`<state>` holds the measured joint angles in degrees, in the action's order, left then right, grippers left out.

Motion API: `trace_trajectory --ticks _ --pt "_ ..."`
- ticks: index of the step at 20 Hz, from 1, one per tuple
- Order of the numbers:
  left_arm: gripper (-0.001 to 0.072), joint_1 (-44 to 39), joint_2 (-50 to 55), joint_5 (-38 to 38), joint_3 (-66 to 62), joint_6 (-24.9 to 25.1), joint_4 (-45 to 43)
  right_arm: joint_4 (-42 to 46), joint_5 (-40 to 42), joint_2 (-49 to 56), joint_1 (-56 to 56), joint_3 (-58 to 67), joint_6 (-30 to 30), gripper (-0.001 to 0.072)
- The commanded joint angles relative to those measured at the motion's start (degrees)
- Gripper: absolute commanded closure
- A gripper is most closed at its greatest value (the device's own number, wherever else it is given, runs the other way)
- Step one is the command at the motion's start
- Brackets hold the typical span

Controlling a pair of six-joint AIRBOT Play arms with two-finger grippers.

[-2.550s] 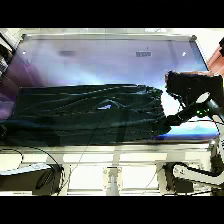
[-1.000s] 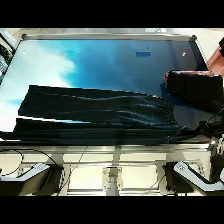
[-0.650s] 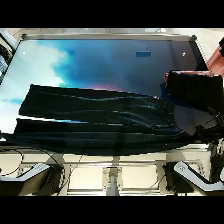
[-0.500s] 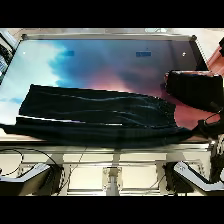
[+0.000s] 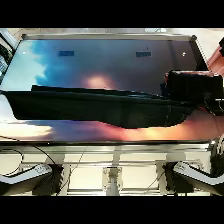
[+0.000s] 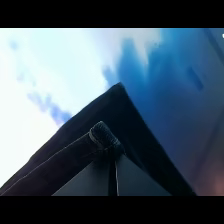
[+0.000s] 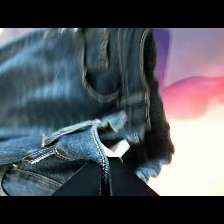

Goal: Fold the clothes and pants, and hang the long-sleeved shirts on hangers.

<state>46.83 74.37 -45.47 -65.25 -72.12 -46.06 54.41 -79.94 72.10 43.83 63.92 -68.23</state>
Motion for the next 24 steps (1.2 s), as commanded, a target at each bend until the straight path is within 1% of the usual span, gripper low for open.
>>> trace_trajectory --ticks 1,4,6,8,11,14,15,16,17,18,19,20,22,24 --pt "0.0682 -7.32 5.70 5.49 -0.61 -4.63 0.02 -1.62 12.90 4.79 -7.50 0.55 -3.82 0.0686" --pt "0.0682 -8.55 8.17 8.59 -0.72 -4.90 0.02 -1.62 25.55 7.96 -13.31 0.55 -7.45 0.0685" --pt "0.0683 -8.33 8.41 11.56 -0.76 -5.55 0.02 -1.57 33.11 9.14 -15.19 0.55 -10.34 0.0685" --pt "0.0683 -8.24 8.44 14.08 -0.90 -5.49 -0.07 -1.46 37.86 9.90 -15.56 0.55 -13.25 0.0685" --pt "0.0682 -8.28 9.49 15.52 -0.92 -5.46 -0.46 -0.09 40.83 10.86 -15.54 0.55 -15.74 0.0684" --pt "0.0678 -8.90 11.82 14.80 -0.90 -5.49 -0.20 -0.46 40.19 13.16 -16.13 0.55 -15.76 0.0680" --pt "0.0670 -9.07 12.37 14.47 -0.92 -5.46 -0.20 -0.46 39.76 13.84 -16.68 0.55 -15.67 0.0636" --pt "0.0627 -9.35 12.48 14.34 -0.92 -5.46 -0.22 -0.44 39.45 14.27 -17.31 0.55 -15.65 0.0487" --pt "0.0430 -9.46 12.44 14.27 -1.01 -5.49 0.15 -0.37 39.47 14.38 -17.90 0.55 -15.56 0.0347" --pt "0.0229 -9.57 12.37 13.44 -1.42 -5.49 0.24 -0.46 39.30 14.32 -18.16 0.74 -15.26 0.0280" --pt "0.0204 -9.49 12.28 11.80 -2.32 -5.44 0.20 -0.44 37.92 14.32 -18.16 1.64 -15.23 0.0273" --pt "0.0204 -9.14 12.17 9.84 -3.41 -5.33 0.04 -0.37 36.20 14.25 -18.12 2.86 -15.23 0.0273" --pt "0.0205 -7.82 11.41 4.63 -5.77 -2.56 -0.61 0.39 31.54 13.55 -18.12 6.49 -14.51 0.0273" --pt "0.0205 -5.68 9.84 -1.09 -6.99 0.79 -1.75 0.92 24.13 12.55 -18.12 11.06 -11.89 0.0274"
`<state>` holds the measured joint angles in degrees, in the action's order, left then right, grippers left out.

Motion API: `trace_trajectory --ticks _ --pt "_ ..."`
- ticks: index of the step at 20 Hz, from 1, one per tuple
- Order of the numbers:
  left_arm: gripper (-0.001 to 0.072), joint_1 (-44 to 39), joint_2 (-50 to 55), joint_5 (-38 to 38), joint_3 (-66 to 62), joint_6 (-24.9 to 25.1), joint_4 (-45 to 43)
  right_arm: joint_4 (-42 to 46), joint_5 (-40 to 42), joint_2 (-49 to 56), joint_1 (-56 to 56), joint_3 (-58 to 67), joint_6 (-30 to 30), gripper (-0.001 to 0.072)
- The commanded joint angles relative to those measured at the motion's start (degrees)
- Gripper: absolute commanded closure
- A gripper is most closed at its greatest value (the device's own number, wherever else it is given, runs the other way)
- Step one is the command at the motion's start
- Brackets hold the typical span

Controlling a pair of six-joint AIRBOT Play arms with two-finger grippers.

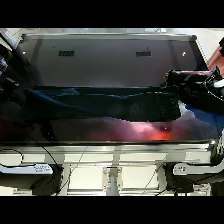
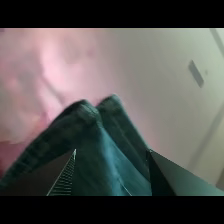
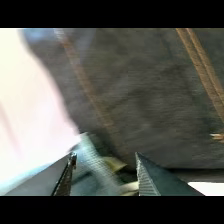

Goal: Fold the clothes and pants, and hang the long-sleeved shirts on hangers.

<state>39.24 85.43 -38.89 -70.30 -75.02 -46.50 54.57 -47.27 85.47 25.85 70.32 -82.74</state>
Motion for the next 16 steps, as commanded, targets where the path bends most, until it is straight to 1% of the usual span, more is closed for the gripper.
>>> trace_trajectory --ticks 1,4,6,8,9,10,13,16 --pt "0.0205 3.28 -2.12 -10.84 -1.99 5.33 -2.58 0.92 -13.55 -1.51 -0.13 6.95 4.57 0.0275" --pt "0.0205 7.48 -2.58 -21.22 -1.97 6.49 -10.43 0.98 -26.49 -4.85 -0.31 9.86 7.30 0.0279" --pt "0.0204 9.99 -1.40 -26.84 -1.97 6.54 -15.04 1.20 -33.55 -7.52 -1.03 9.84 7.93 0.0310" --pt "0.0200 12.31 0.63 -30.10 -1.97 8.24 -14.19 1.31 -39.78 -9.33 -2.64 9.84 7.87 0.0311" --pt "0.0150 13.22 1.77 -31.10 -1.97 9.38 -12.74 1.27 -42.29 -10.03 -3.85 9.84 7.82 0.0310" --pt "0.0058 14.08 3.21 -32.04 -1.97 10.27 -10.56 1.25 -43.85 -10.62 -5.22 9.79 7.48 0.0311" --pt "0.0057 15.08 7.52 -32.76 -1.99 13.57 -5.66 1.20 -44.70 -11.67 -10.71 9.79 6.43 0.0311" --pt "0.0054 15.08 10.56 -29.62 -1.99 14.86 -3.78 1.29 -43.17 -11.65 -16.48 9.77 5.20 0.0311"
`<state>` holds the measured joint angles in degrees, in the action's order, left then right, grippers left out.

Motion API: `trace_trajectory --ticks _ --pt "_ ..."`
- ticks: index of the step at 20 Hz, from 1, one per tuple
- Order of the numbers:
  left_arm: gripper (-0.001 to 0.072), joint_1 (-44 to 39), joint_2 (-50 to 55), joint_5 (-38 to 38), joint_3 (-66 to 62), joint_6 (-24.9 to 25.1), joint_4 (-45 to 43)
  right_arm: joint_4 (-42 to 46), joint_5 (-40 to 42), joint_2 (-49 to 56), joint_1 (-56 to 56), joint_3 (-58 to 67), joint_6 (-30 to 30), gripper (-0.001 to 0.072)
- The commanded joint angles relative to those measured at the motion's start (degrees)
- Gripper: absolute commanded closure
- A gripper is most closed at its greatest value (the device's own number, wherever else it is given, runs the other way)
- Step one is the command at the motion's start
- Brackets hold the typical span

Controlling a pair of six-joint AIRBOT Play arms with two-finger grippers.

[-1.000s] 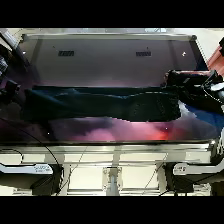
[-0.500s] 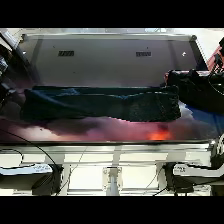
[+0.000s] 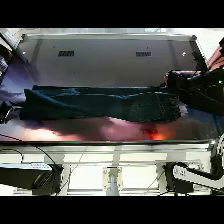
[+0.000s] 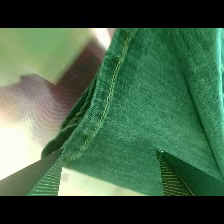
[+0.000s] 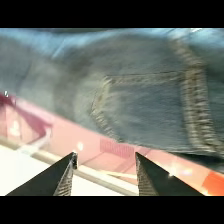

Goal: Fold the clothes and pants, and hang the long-sleeved shirts on hangers.

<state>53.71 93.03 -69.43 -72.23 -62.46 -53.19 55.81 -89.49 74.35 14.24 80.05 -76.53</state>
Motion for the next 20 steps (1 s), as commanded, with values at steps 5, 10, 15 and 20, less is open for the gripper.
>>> trace_trajectory --ticks 5,10,15,20 --pt "0.0044 -0.48 7.13 3.82 -3.13 4.90 9.01 0.11 5.60 -0.52 -11.39 0.07 -2.43 0.0311" --pt "0.0045 -3.39 11.19 3.26 -5.57 4.17 8.66 0.02 7.04 -0.52 -12.59 0.07 -3.89 0.0311" --pt "0.0091 -8.35 13.38 0.61 -6.08 4.17 8.17 0.11 8.04 -0.52 -12.61 0.07 -3.87 0.0311" --pt "0.0681 -12.35 13.31 -6.99 -8.94 3.67 8.26 0.55 8.31 -0.52 -12.61 0.07 -3.76 0.0311"
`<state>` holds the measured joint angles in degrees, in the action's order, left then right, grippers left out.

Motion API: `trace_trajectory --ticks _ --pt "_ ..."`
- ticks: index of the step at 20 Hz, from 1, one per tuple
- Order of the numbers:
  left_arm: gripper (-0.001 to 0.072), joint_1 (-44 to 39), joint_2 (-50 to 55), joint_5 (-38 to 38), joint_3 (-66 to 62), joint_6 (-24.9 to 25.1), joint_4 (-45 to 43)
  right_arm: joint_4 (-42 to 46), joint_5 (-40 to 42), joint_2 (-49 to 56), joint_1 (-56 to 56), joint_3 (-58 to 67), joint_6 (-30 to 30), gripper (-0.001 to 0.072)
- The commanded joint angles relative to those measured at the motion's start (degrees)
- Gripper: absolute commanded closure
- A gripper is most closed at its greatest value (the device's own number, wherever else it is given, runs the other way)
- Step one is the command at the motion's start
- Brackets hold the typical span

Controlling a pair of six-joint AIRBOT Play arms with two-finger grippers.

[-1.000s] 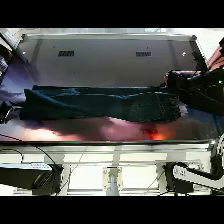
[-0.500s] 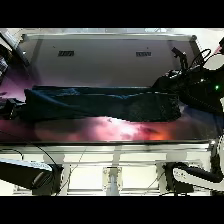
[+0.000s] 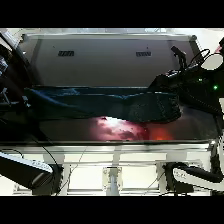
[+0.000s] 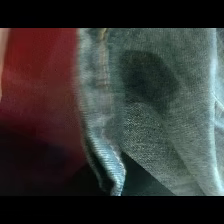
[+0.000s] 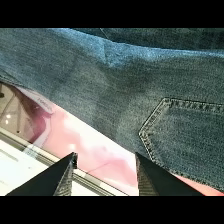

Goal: Fold the clothes and pants, and hang the long-sleeved shirts on hangers.

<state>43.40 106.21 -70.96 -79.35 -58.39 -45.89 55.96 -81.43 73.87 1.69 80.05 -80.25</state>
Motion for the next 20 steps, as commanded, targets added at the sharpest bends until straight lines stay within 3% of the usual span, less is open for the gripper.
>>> trace_trajectory --ticks 1,5,7,10,15,20 --pt "0.0681 -2.05 0.07 -8.48 -3.85 -2.08 0.92 0.83 0.22 -0.04 -0.07 0.07 -0.04 0.0311" --pt "0.0682 -2.23 -3.28 -19.41 -14.60 -9.09 0.92 3.02 0.00 -0.04 -0.07 0.07 0.13 0.0311" --pt "0.0682 -3.41 -7.54 -20.87 -20.02 -12.48 0.92 3.02 -0.02 -0.04 -0.07 0.07 0.42 0.0311" --pt "0.0682 -8.96 -14.80 -20.90 -23.17 -13.25 0.90 3.67 -0.02 -0.04 -0.07 0.07 0.81 0.0311" --pt "0.0682 -30.16 -17.90 -19.28 -27.28 -19.78 -0.31 6.05 -0.33 -0.04 -0.04 0.07 3.26 0.0311" --pt "0.0681 -56.37 -10.75 -17.92 -32.89 -27.93 -10.99 15.04 -1.73 -0.04 0.13 0.04 4.52 0.0310"
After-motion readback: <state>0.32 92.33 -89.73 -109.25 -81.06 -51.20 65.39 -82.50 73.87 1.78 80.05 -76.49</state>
